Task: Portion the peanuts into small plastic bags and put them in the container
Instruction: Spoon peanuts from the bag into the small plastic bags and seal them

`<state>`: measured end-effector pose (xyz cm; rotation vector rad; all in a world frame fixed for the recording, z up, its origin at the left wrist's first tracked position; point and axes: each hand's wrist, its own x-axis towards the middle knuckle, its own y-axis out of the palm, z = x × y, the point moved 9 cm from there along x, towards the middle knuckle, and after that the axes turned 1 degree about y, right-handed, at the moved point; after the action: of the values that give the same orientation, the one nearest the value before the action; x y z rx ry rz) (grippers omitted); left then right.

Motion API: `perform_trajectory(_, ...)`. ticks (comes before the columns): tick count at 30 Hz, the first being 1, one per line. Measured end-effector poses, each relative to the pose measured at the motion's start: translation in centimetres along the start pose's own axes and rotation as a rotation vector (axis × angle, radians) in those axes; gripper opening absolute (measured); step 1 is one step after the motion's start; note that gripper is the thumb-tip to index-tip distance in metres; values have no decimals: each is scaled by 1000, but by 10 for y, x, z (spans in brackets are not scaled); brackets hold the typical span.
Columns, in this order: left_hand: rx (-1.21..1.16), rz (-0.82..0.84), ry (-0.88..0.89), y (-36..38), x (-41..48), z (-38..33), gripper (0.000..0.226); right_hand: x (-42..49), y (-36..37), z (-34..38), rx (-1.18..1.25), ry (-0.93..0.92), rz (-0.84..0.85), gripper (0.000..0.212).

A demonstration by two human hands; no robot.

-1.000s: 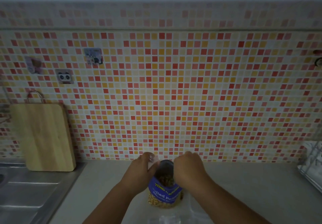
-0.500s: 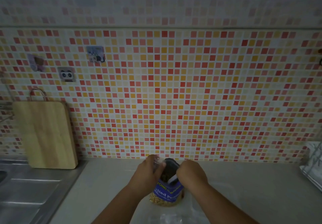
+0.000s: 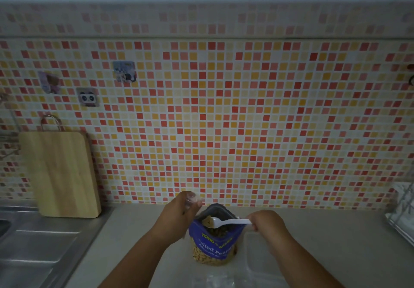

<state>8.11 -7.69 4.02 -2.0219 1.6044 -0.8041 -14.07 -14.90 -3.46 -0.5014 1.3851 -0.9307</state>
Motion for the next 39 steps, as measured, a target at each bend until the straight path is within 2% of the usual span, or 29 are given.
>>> perform_trajectory(2,44,33,12,2,-1,0,41,-5,-10,-8,29,23,-30,15)
perform_trajectory(7,188,106,94,11,-5,-8,45,-9,-40,-24,118,75,-82,32)
perform_trajectory(11,229,151,121,18,-6,-17,48,-32,-73,-21,55,34,-149,24)
perform_trajectory(14,253,162,149,22,-6,-24,51,-32,-80,-17,146,18,-146,36)
perform_trajectory(17,283,175,184,27,-4,-30,54,-45,-85,-9,266,-31,-213,20)
perform_trajectory(19,301,179,204,31,-4,-34,55,-60,-88,0,151,-31,-279,26)
perform_trajectory(21,298,177,214,35,-3,-38,54,-73,-95,20,73,-123,-374,32)
perform_trajectory(23,276,163,228,40,-2,-42,51,-90,-93,45,44,-270,-391,25)
perform_trajectory(26,127,126,214,43,2,-46,39,-143,-93,82,-129,-533,-517,21)
perform_trajectory(28,17,86,171,38,3,-44,35,-178,-102,98,-287,-636,-670,23)
perform_trajectory(32,-181,30,48,24,0,-32,37,-219,-134,90,-261,-714,-977,18)
perform_trajectory(34,-267,-9,-3,15,-2,-25,34,-212,-141,76,-205,-668,-1043,17)
perform_trajectory(36,-419,-50,-54,7,-5,-16,27,-187,-129,62,-157,-594,-994,17)
perform_trajectory(39,-765,-62,-112,4,-14,-12,33,-130,-76,50,-162,-504,-745,20)
